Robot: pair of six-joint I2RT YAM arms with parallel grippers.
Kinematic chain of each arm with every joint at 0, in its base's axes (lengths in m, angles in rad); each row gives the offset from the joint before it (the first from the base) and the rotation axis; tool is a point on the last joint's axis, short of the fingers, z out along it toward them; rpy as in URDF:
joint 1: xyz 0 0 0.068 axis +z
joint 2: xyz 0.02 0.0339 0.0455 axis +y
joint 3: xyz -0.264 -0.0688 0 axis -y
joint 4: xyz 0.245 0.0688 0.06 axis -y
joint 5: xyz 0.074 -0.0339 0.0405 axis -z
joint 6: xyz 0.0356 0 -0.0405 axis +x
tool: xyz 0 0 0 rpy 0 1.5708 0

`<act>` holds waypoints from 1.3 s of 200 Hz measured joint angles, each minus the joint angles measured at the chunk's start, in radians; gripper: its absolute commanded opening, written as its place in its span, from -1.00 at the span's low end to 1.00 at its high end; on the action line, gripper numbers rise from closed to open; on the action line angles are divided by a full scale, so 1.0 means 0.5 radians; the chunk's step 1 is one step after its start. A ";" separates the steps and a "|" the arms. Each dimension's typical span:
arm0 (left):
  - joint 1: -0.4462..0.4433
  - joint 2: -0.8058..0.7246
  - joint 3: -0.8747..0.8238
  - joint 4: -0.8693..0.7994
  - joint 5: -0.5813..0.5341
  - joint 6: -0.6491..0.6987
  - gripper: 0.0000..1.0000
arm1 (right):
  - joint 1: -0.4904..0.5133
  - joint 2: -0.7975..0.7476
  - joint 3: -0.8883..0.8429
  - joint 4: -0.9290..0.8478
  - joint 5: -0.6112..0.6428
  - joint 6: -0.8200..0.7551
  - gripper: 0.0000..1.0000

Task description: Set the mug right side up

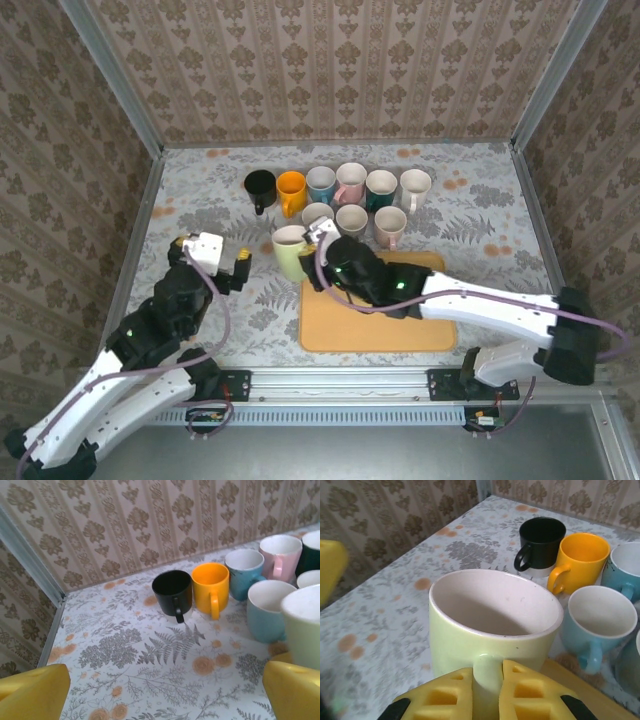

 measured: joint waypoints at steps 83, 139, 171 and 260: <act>0.034 -0.085 -0.089 0.192 -0.022 0.010 1.00 | 0.030 0.922 0.196 0.587 0.543 -0.016 -1.00; 0.115 -0.085 -0.126 0.249 0.056 0.010 0.99 | 0.033 1.315 0.458 0.813 0.780 -0.024 -1.00; 0.167 -0.084 -0.141 0.279 0.093 0.010 1.00 | 0.030 1.451 0.580 0.810 0.921 0.027 -1.00; 0.206 -0.083 -0.154 0.326 0.130 0.009 1.00 | -0.025 1.595 0.727 0.749 1.167 0.165 -1.00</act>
